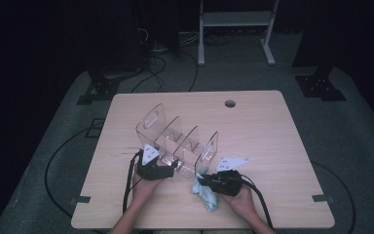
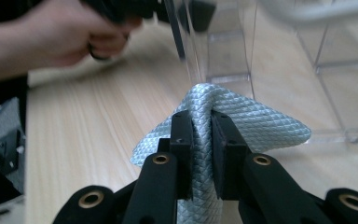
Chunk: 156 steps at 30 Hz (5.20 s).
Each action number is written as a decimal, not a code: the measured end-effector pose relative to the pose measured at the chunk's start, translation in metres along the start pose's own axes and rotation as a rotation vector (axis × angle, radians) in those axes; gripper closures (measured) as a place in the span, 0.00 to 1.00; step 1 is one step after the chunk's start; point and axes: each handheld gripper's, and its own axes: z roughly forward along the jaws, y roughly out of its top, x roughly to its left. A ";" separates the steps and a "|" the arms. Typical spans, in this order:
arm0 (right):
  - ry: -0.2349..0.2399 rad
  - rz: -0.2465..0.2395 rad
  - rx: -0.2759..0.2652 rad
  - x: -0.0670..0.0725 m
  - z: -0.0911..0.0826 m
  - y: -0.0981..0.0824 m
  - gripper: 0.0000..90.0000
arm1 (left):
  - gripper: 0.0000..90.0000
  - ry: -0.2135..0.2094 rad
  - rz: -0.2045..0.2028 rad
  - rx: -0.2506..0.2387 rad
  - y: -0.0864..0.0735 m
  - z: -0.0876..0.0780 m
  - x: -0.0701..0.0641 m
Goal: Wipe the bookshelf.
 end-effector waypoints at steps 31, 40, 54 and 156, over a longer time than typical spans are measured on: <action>-0.020 -0.039 -0.148 0.010 -0.025 0.024 0.89 | 0.09 -0.009 0.012 0.005 0.000 -0.001 0.000; -0.018 -0.042 -0.156 0.012 -0.030 0.029 0.89 | 0.09 -0.009 0.013 0.006 0.000 -0.001 -0.001; -0.034 -0.043 -0.150 0.011 -0.027 0.024 0.88 | 0.09 -0.008 0.015 0.007 0.000 -0.001 -0.001; -0.173 0.095 -0.175 -0.031 -0.092 0.004 0.89 | 0.08 -0.189 0.073 -0.031 0.004 0.003 -0.053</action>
